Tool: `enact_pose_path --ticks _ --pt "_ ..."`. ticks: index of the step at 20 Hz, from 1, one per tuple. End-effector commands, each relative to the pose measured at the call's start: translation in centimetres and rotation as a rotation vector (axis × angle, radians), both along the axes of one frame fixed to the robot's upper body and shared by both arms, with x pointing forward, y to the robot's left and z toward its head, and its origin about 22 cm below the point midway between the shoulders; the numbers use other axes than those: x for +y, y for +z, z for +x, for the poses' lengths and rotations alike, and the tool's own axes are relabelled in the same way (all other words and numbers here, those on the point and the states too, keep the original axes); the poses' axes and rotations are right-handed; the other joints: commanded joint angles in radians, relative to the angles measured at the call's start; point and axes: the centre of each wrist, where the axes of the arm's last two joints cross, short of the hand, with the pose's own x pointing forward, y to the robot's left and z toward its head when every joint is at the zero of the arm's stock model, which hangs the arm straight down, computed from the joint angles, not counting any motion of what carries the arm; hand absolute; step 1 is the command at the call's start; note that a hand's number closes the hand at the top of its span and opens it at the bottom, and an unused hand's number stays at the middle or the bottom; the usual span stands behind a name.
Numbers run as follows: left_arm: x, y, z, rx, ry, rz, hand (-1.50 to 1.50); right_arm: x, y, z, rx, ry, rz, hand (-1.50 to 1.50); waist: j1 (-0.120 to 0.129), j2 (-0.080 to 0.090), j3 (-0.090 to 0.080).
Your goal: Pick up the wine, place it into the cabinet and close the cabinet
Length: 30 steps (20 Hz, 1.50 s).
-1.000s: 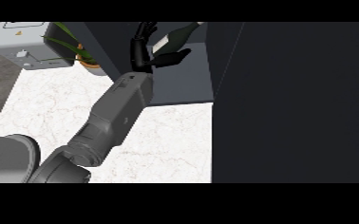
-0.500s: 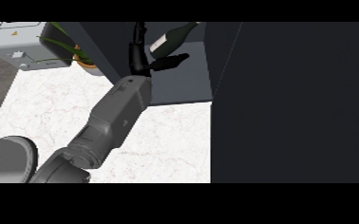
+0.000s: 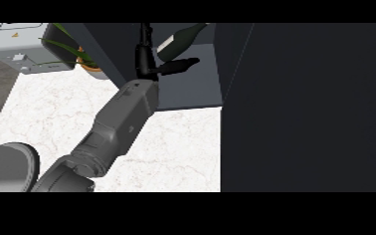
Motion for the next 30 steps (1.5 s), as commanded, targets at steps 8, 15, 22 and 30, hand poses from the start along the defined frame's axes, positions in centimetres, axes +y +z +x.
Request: enact_pose_path --ticks 8,15,22,30 --pt "1.3 -2.7 -1.4 0.028 -0.078 -0.045 -1.50 -0.3 -0.1 -0.2 -0.007 0.006 0.017 -1.50 0.015 -0.002 -0.004" --pt "1.5 -3.1 -1.6 0.008 -0.098 -0.103 -1.50 -0.2 0.5 -1.1 0.000 -0.009 0.012 -1.50 0.033 -0.006 -0.004" --pt "1.6 -3.5 -2.0 -0.019 -0.084 -0.161 -1.50 1.0 0.9 -1.7 -0.018 0.030 0.035 -1.50 0.010 -0.012 -0.004" --pt "0.9 -4.4 -3.5 0.024 -0.129 -0.189 -1.50 -0.6 0.1 -0.3 0.004 0.018 0.014 -1.50 0.013 -0.021 -0.003"
